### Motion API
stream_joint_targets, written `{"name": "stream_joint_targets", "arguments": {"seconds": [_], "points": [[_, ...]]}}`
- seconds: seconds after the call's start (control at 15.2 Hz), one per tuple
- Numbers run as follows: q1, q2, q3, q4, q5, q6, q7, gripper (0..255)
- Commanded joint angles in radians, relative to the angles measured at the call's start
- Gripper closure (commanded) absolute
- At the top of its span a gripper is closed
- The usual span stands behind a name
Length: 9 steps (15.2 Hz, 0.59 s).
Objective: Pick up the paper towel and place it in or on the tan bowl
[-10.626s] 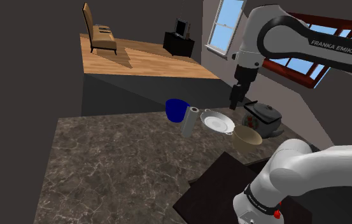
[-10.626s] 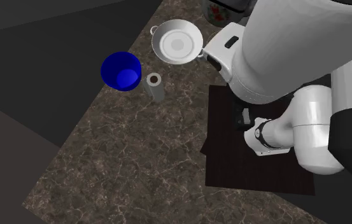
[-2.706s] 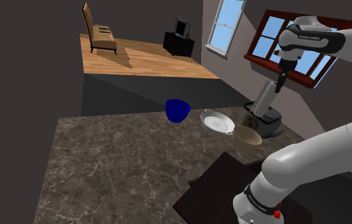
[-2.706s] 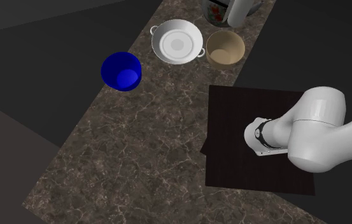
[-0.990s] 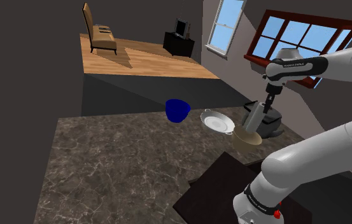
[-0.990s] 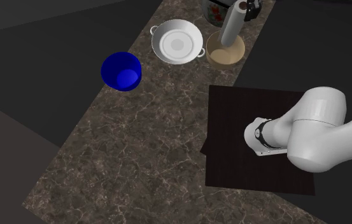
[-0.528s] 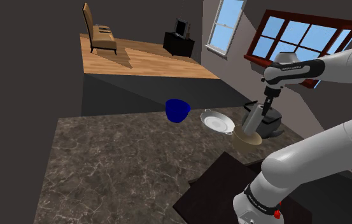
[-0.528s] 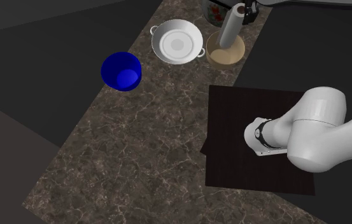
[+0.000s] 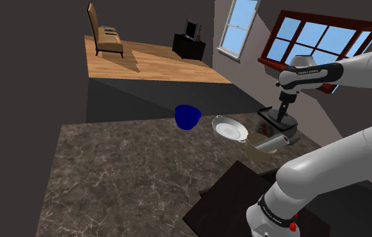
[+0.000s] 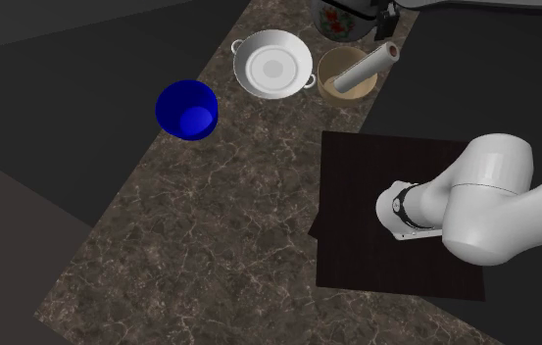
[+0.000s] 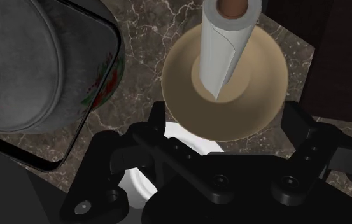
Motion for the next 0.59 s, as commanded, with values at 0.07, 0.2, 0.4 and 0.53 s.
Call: {"name": "stream_joint_targets", "arguments": {"seconds": [0.07,0.2,0.4,0.53], "points": [[0.002,-0.012,0.013,0.023,0.005,-0.036,0.000,0],[0.007,-0.030,0.038,0.073,0.015,-0.106,0.000,0],[0.009,-0.035,0.048,0.093,0.020,-0.133,-0.001,0],[0.009,-0.035,0.048,0.093,0.020,-0.133,-0.001,0]]}}
